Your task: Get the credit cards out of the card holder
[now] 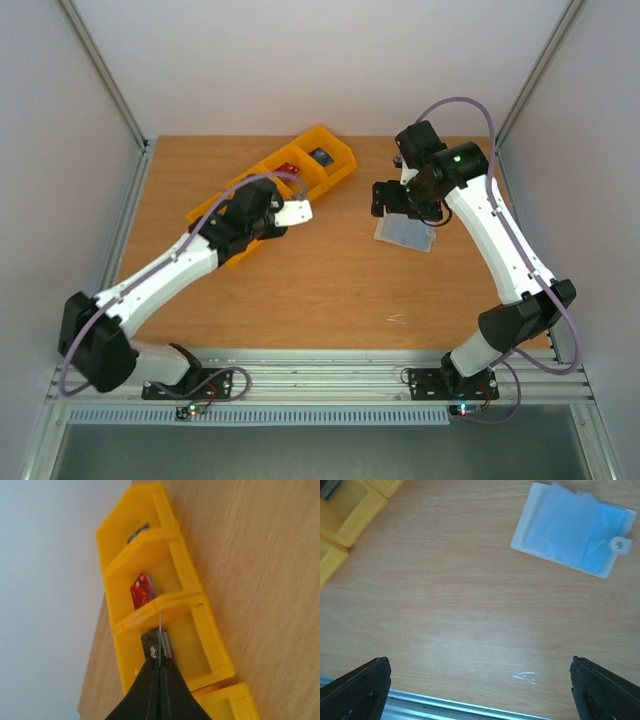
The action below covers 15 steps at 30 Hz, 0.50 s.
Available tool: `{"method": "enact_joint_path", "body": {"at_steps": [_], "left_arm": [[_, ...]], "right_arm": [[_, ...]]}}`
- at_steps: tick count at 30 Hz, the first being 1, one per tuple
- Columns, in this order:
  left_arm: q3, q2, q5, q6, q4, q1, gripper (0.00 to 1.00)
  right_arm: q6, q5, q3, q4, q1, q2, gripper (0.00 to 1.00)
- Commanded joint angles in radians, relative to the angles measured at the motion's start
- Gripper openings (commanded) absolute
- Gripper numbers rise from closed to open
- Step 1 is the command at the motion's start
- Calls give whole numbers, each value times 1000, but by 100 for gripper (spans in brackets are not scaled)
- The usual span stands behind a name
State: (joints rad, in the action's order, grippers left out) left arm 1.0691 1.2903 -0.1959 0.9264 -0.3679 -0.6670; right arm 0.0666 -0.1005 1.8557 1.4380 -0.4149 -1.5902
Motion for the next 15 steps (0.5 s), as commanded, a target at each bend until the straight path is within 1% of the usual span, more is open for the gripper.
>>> {"method": "enact_joint_path", "body": {"at_steps": [1, 3, 5, 8, 9, 12, 13, 15], "left_arm": [[163, 166, -31, -55, -128, 113, 0], [234, 251, -44, -64, -87, 146, 0], [326, 343, -51, -73, -94, 165, 0], [522, 499, -62, -147, -187, 212, 0], [595, 580, -79, -185, -235, 229, 0], [820, 722, -106, -270, -404, 276, 0], [855, 753, -110, -300, -429, 285, 0], [865, 778, -130, -311, -427, 291, 0]], "right_arm": [[52, 135, -19, -19, 8, 53, 99], [78, 147, -10, -32, 13, 44, 99], [105, 163, 11, -34, 20, 18, 99], [136, 183, 62, -20, 45, -42, 99], [139, 176, 79, -11, 57, -60, 99], [151, 154, 115, -15, 90, -97, 99], [154, 150, 118, -23, 97, -105, 98], [159, 142, 126, -27, 109, -124, 99]]}}
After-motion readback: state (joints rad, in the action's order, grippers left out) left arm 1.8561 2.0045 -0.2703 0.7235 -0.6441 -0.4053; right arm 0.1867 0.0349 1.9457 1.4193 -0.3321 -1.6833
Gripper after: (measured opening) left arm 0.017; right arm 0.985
